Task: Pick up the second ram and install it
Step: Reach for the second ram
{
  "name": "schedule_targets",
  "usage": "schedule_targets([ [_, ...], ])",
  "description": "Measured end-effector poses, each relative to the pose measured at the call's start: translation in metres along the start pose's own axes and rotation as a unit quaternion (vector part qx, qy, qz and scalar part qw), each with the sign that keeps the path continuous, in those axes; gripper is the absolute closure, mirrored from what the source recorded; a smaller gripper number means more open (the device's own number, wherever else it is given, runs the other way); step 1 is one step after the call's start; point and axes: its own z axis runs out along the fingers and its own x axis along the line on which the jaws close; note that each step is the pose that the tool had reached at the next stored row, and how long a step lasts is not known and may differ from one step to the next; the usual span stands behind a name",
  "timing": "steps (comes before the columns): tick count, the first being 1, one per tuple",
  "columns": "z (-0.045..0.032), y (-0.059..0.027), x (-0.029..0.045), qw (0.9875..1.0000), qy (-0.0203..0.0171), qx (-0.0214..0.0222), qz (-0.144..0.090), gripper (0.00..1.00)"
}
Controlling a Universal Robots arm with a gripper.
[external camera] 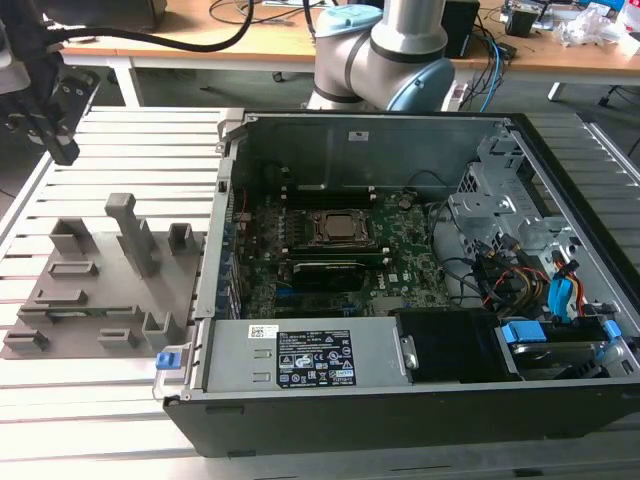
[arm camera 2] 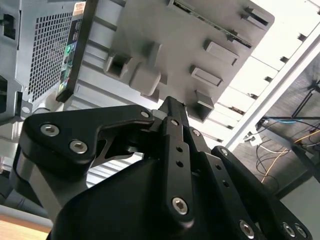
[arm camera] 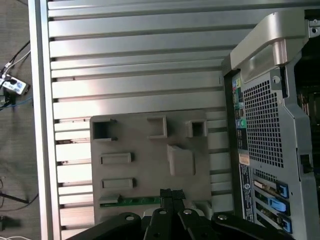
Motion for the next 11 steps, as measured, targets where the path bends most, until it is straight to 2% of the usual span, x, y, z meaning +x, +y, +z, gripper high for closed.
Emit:
schedule_targets([
  [1,-0.0001,-0.0002,0.0025,1.0000,0.0000,0.0000,0.000,0.89],
  [2,-0.0004,-0.0008,0.0108,1.0000,-0.0001,0.0000,0.000,0.89],
  [8,-0.0009,-0.0023,0.0313,1.0000,-0.0005,0.0000,0.000,0.89],
  [9,-0.0011,-0.0028,0.0378,1.0000,-0.0007,-0.0001,0.000,0.89],
  [11,-0.0013,-0.0034,0.0455,1.0000,-0.0008,0.0000,0.000,0.89],
])
